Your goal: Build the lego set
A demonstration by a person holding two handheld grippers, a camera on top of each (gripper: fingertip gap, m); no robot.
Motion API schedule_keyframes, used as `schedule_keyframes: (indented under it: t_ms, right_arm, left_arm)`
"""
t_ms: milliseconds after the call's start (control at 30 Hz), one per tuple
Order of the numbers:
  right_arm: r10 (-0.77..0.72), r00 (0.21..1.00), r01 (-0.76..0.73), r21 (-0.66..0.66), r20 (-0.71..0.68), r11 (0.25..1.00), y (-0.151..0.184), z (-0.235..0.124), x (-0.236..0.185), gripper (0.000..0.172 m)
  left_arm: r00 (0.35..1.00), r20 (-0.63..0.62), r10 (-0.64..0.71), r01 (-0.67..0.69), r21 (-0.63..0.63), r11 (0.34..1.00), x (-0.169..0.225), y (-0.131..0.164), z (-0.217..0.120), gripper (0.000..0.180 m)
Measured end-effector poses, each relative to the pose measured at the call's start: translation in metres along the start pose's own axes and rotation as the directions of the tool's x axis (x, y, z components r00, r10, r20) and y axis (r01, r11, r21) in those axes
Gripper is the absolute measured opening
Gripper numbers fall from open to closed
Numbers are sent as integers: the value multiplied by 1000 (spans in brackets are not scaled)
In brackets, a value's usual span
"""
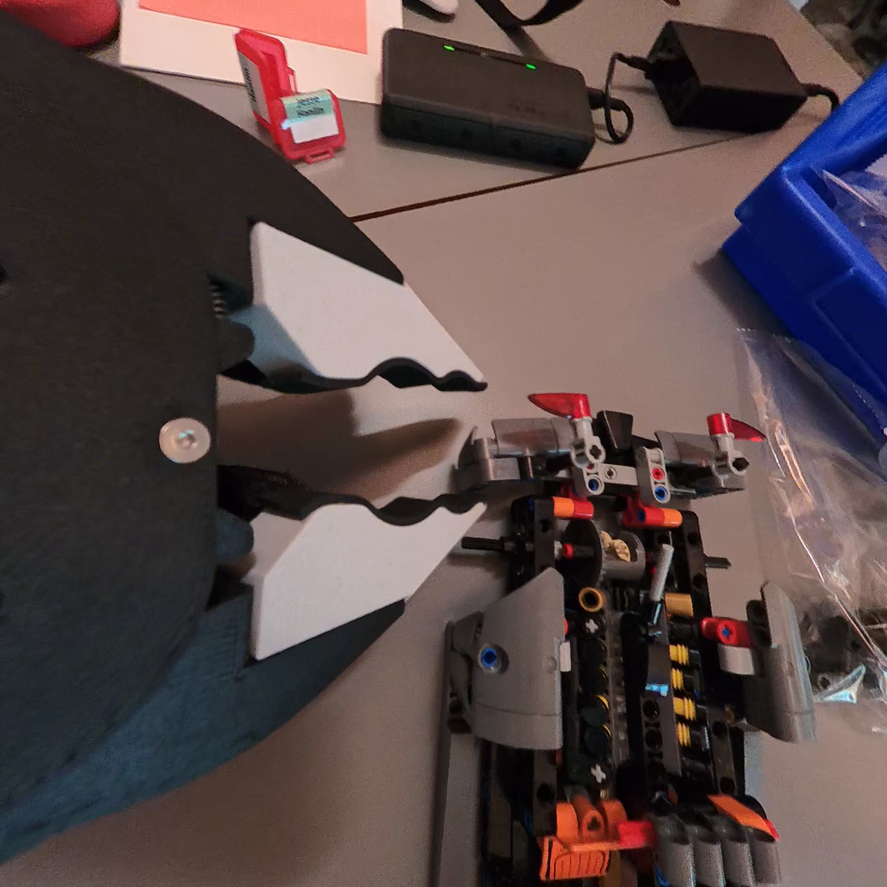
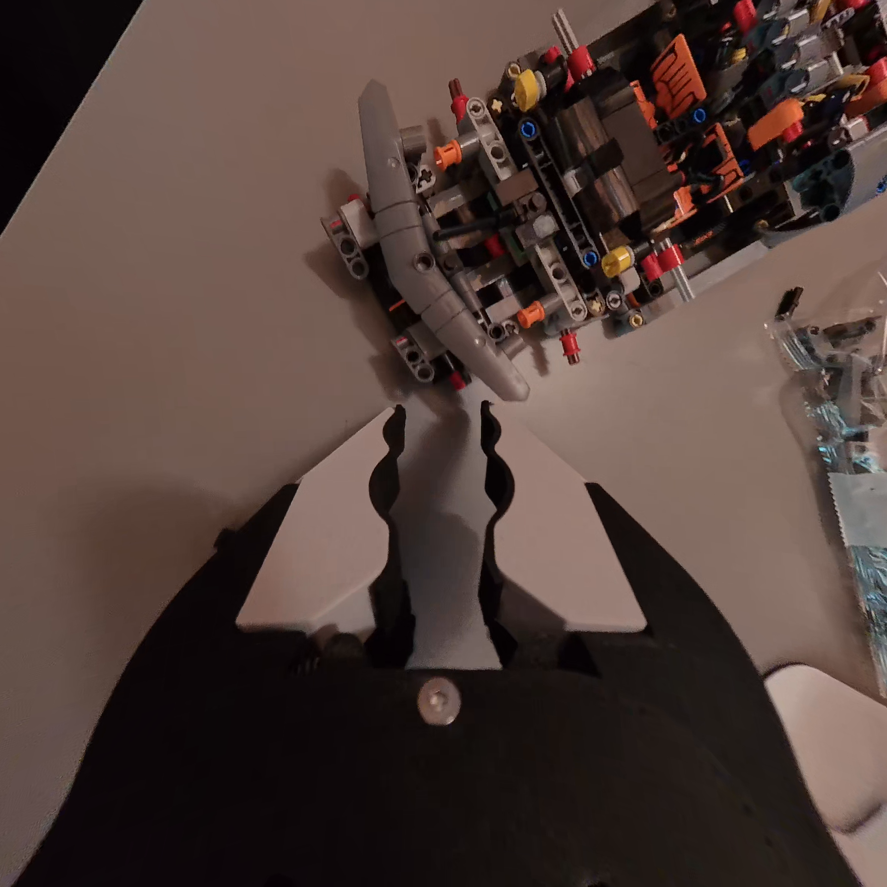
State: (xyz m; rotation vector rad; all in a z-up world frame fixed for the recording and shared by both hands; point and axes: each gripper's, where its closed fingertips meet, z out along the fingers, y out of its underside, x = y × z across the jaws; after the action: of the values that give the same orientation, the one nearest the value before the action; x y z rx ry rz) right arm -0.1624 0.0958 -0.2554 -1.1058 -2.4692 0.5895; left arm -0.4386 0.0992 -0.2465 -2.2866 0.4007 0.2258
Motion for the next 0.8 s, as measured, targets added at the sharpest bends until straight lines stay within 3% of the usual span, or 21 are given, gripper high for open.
schedule_keyframes:
  t_ms: [133, 267, 367, 433, 500, 600, 800]
  right_arm:
    - [-15, 1000, 15, -24, -25, 1000, 12, -21, 9, 29]
    - [35, 996, -33, 22, -86, 999, 6, -36, 50, 31]
    - [1, 993, -1, 3, -115, 1000, 6, -20, 86, 33]
    - [-34, 996, 33, -12, -79, 999, 5, -1, 98, 34]
    - [-47, 998, 47, -6, -46, 999, -1, 16, 107, 41]
    - [-27, 1000, 27, 35, 14, 999, -14, 31, 114, 44]
    - [39, 989, -51, 86, 139, 995, -23, 43, 118, 45]
  left_arm:
    - [997, 33, -70, 69, 25, 997, 0, 5, -21, 46]
    - [986, -7, -166, 166, 42, 985, 28, 12, -47, 47]
    - [973, -61, -222, 226, 62, 972, 58, 11, -52, 41]
    - [977, -40, -212, 214, 73, 974, 70, 9, -50, 33]
    - [984, -49, -170, 173, 59, 983, 85, 7, -43, 37]
    - [988, -18, -153, 154, 79, 985, 83, 1, -34, 47]
    - [975, -103, -195, 203, 78, 976, 87, -10, -27, 48]
